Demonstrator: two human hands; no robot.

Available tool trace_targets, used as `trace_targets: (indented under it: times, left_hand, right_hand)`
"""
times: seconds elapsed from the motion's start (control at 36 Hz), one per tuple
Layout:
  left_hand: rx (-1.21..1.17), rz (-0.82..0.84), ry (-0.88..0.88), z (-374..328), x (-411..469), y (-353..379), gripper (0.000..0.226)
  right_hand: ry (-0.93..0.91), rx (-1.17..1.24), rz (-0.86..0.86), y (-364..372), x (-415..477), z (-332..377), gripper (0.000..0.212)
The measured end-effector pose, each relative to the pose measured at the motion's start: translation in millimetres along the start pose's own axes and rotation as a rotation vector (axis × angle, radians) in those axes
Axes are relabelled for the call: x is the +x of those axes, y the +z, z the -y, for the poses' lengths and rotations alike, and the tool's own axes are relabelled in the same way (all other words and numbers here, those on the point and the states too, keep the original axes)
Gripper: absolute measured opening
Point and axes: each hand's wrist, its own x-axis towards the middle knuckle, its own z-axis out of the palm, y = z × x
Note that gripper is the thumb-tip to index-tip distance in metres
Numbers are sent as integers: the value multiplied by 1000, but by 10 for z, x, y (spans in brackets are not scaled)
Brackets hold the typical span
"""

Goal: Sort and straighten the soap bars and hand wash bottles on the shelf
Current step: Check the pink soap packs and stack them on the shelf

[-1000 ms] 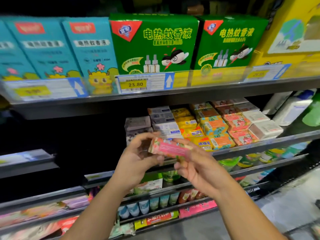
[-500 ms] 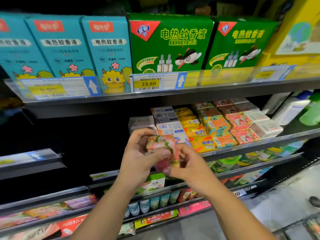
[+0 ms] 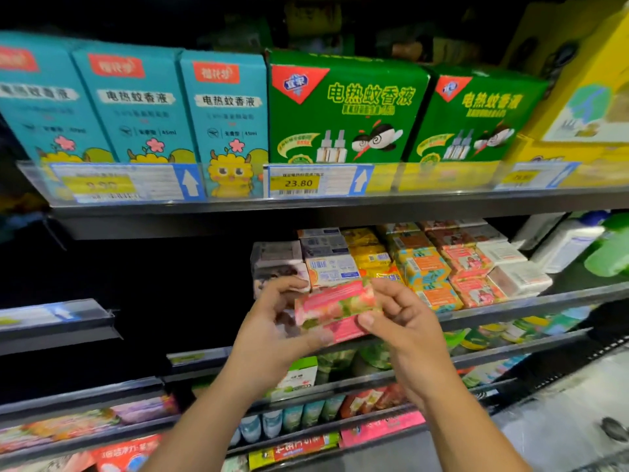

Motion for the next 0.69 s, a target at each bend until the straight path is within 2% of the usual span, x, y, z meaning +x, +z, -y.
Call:
trace_targets:
  times: [0.11, 0.22, 0.33, 0.44, 0.5, 0.53, 0.61, 0.69]
  left_hand:
    - [279, 101, 27, 3, -100, 110, 68]
    - [254, 54, 6, 106, -158, 127, 64]
    - [127, -58, -71, 118, -140, -13, 72]
    - [-205, -167, -10, -58, -117, -92, 70]
    - [-227, -203, -8, -153, -99, -58, 66]
    - [-225, -219, -21, -180, -88, -40, 65]
    - [-166, -237, -171, -275, -39, -13, 38]
    - [42, -151, -339, -234, 18, -45, 9]
  right_hand:
    - [-34, -136, 62, 181, -96, 35, 57]
    - [-44, -308, 83, 244, -140, 11, 58]
    - [-59, -236, 48, 145, -98, 82, 55]
    - [30, -137, 4, 63, -34, 69, 61]
    - [105, -86, 13, 86, -26, 48, 69]
    - [136, -50, 36, 112, -29, 53, 65]
    - [240, -44, 32, 188, -2, 117, 36]
    - [420, -137, -1, 167, 29, 105, 35]
